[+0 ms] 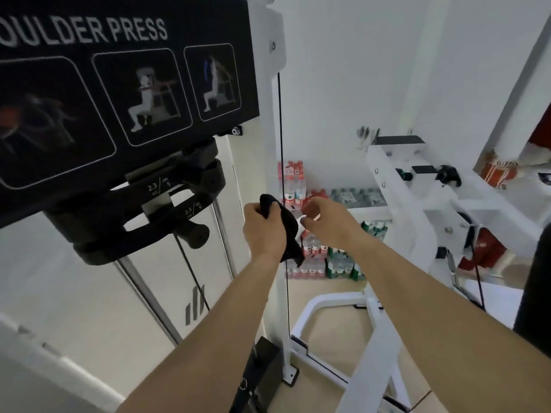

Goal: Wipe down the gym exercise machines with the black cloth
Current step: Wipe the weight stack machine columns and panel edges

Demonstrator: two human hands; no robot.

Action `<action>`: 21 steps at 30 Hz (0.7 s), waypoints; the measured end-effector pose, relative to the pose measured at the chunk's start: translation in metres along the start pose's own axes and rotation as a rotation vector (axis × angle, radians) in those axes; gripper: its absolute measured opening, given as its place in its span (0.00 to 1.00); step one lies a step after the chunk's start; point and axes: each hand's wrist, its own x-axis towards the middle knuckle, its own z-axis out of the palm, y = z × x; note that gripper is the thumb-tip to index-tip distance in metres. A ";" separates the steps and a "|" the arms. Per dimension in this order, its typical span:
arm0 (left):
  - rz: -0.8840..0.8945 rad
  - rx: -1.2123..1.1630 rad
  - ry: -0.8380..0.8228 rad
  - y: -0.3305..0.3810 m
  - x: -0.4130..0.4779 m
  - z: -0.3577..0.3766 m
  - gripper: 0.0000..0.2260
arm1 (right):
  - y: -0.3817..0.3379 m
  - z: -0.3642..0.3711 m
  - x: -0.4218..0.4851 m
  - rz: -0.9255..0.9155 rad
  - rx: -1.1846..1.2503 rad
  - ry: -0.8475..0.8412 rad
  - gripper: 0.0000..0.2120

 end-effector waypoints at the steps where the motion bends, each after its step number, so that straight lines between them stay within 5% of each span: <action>1: -0.008 -0.039 0.071 0.006 0.006 0.008 0.07 | 0.003 -0.002 0.006 0.001 0.003 0.001 0.12; 9: 0.158 -0.324 0.479 0.061 0.079 0.058 0.11 | 0.028 -0.011 0.048 0.019 0.026 -0.043 0.10; 21: 0.599 -0.132 0.504 0.019 0.109 0.087 0.13 | 0.036 0.008 0.097 -0.013 0.128 -0.030 0.08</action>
